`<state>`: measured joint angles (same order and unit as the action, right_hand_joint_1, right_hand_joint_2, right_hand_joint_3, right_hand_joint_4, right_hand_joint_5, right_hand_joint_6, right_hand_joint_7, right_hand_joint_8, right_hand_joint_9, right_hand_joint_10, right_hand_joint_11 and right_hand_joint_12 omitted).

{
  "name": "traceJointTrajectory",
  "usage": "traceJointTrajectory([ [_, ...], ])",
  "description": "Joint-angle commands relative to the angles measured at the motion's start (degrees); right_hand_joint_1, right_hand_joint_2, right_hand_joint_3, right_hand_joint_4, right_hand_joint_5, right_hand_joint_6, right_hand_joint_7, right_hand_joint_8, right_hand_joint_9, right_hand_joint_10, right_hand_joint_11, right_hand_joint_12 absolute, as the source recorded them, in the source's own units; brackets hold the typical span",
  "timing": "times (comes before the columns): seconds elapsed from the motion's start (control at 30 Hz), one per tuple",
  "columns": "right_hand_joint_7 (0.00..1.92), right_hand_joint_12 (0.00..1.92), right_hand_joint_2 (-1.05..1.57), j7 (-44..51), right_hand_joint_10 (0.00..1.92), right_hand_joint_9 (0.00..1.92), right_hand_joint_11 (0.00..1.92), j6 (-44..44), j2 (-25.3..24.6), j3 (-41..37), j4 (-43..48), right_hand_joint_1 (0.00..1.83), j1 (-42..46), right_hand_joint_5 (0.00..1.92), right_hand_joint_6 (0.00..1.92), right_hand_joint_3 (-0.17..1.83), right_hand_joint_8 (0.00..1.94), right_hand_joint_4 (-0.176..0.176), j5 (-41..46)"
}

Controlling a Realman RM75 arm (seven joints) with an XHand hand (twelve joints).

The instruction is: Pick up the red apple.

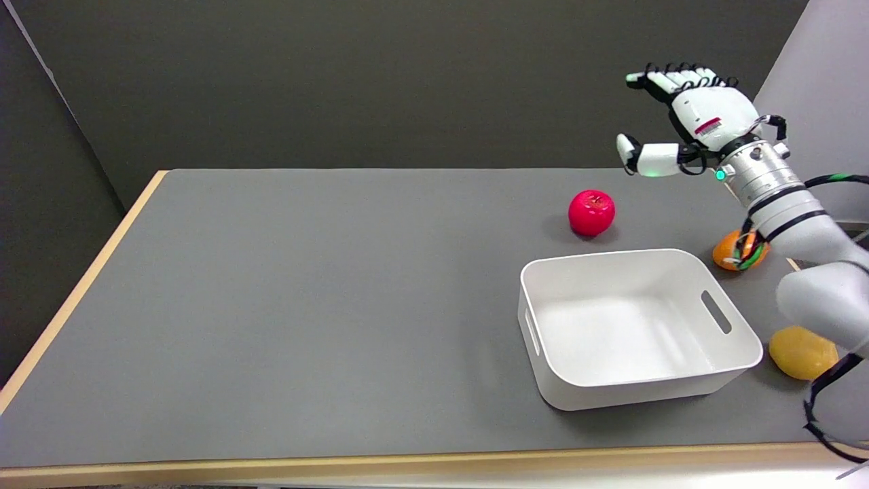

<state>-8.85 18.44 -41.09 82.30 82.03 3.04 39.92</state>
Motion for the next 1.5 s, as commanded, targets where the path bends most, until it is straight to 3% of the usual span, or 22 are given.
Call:
traceJointTrajectory([
  [0.03, 0.20, 1.12, 0.64, -0.4, 0.57, 0.14, 0.04, -25.0, 8.6, -2.0, 0.2, 0.30, 3.0, 0.14, 0.39, 0.95, 0.27, 0.105, 8.8],
  [0.17, 0.18, 1.12, 0.63, -0.4, 0.56, 0.13, 0.02, -24.9, 9.8, 1.9, -1.2, 0.26, 2.3, 0.13, 0.37, 0.94, 0.26, 0.101, 14.6],
  [0.4, 0.17, 1.12, 0.63, -0.4, 0.55, 0.12, 0.02, -23.5, 9.4, 5.8, -2.5, 0.23, 0.0, 0.12, 0.36, 0.93, 0.25, 0.096, 17.2],
  [0.47, 0.17, 1.12, 0.63, -0.4, 0.55, 0.11, 0.02, -23.5, 8.9, 8.2, -2.7, 0.22, -2.5, 0.12, 0.36, 0.93, 0.25, 0.096, 17.3],
  [0.63, 0.16, 1.12, 0.62, -0.4, 0.55, 0.11, 0.01, -23.3, 8.5, 23.1, -6.5, 0.19, -15.6, 0.12, 0.36, 0.93, 0.25, 0.095, 17.1],
  [0.8, 0.16, 1.12, 0.60, -0.4, 0.54, 0.09, 0.01, -21.4, 7.0, 29.8, -11.8, 0.16, -22.9, 0.12, 0.36, 0.93, 0.25, 0.096, 16.7],
  [1.03, 0.12, 1.04, 0.58, -0.4, 0.54, 0.05, 0.04, -21.3, 4.7, 31.4, -16.0, 0.12, -25.6, 0.10, 0.39, 0.99, 0.26, 0.091, 16.7],
  [1.1, 0.13, 1.10, 0.60, -0.4, 0.52, 0.07, 0.01, -21.1, 4.3, 31.4, -16.8, 0.16, -25.6, 0.11, 0.36, 0.94, 0.24, 0.095, 16.7],
  [1.17, 0.09, 0.94, 0.62, -0.4, 0.57, 0.04, 0.06, -20.9, 4.0, 31.4, -17.7, 0.26, -25.6, 0.07, 0.43, 1.06, 0.30, 0.094, 16.7],
  [1.23, 0.09, 0.94, 0.61, -0.4, 0.57, 0.04, 0.06, -20.8, 3.6, 31.4, -18.6, 0.26, -25.6, 0.07, 0.43, 1.06, 0.30, 0.094, 16.7],
  [1.33, 0.12, 1.09, 0.60, -0.4, 0.52, 0.06, 0.00, -20.0, 3.3, 31.6, -19.7, 0.14, -25.0, 0.10, 0.36, 0.95, 0.23, 0.096, 17.1],
  [1.5, 0.12, 1.08, 0.60, -0.4, 0.52, 0.06, 0.00, -19.8, 2.4, 32.8, -21.4, 0.16, -25.5, 0.10, 0.36, 0.96, 0.23, 0.097, 16.8],
])
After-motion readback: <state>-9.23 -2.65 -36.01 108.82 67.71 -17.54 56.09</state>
